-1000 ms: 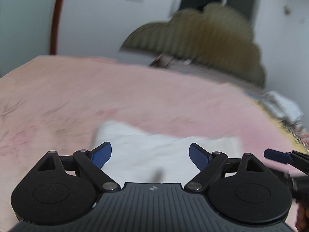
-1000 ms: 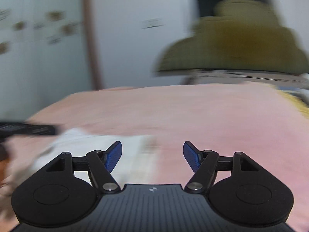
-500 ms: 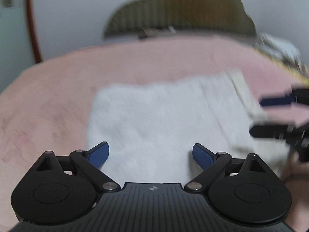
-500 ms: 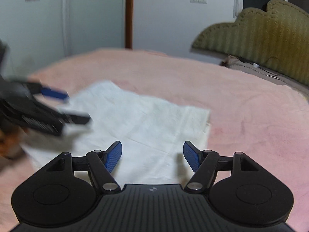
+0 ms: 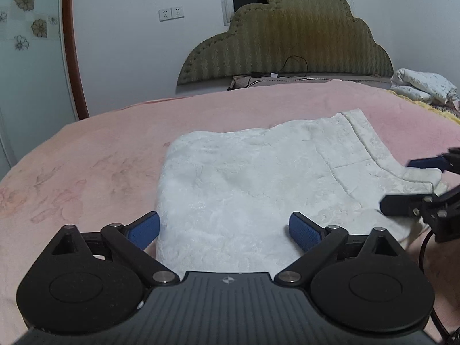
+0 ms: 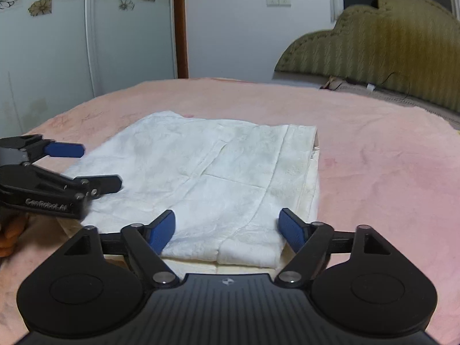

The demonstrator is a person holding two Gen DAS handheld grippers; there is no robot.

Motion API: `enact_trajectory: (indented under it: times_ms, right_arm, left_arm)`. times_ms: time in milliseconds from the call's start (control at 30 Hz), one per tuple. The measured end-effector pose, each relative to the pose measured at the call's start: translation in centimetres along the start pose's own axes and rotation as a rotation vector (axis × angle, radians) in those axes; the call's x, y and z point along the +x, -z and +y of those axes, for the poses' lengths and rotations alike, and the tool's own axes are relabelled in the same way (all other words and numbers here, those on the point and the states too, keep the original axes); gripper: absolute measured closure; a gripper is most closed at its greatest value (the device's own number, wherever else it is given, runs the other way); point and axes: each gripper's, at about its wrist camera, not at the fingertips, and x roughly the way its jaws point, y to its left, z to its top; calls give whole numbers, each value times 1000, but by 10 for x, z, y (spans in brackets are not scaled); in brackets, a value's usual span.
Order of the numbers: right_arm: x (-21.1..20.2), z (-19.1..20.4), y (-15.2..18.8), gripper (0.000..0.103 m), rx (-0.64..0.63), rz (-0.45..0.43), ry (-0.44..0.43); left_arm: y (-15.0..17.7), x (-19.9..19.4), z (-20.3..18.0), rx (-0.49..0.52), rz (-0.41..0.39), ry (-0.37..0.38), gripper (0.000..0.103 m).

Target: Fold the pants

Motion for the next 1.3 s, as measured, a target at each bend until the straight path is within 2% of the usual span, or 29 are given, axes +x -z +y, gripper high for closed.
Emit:
enact_trajectory:
  times_ms: [33,67,267,367,433,600,800,1033,1300]
  right_arm:
    - [2,-1,0,0,19,8,33]
    - [3,-3,0,0,41,12,49]
    - [7,-17,1,0,138,45,0]
    - [14,-28,4,0,242,75,-39]
    - [12,-32,6,0,271,64,-53]
    - [6,-16,6,0,237,71,26]
    - [-7,-4,15,0,237,80,51]
    - [-6,-3,16,0,231,84,52]
    - [-6,-1,16,0,220,86,60]
  left_arm:
    - [-1,4,3,-21,22,4,0]
    - [0,8,8,-54,48,23,0]
    - [5,19,33,-233,108,104,0]
    - [4,18,30,-215,109,89,0]
    - [4,16,28,-214,108,78,0]
    - [13,-16,21,-254,66,17,0]
    - [26,-48,14,-192,11,-7,0]
    - [37,-48,22,-269,42,35,0]
    - [38,-65,5,-152,-7,-41,0]
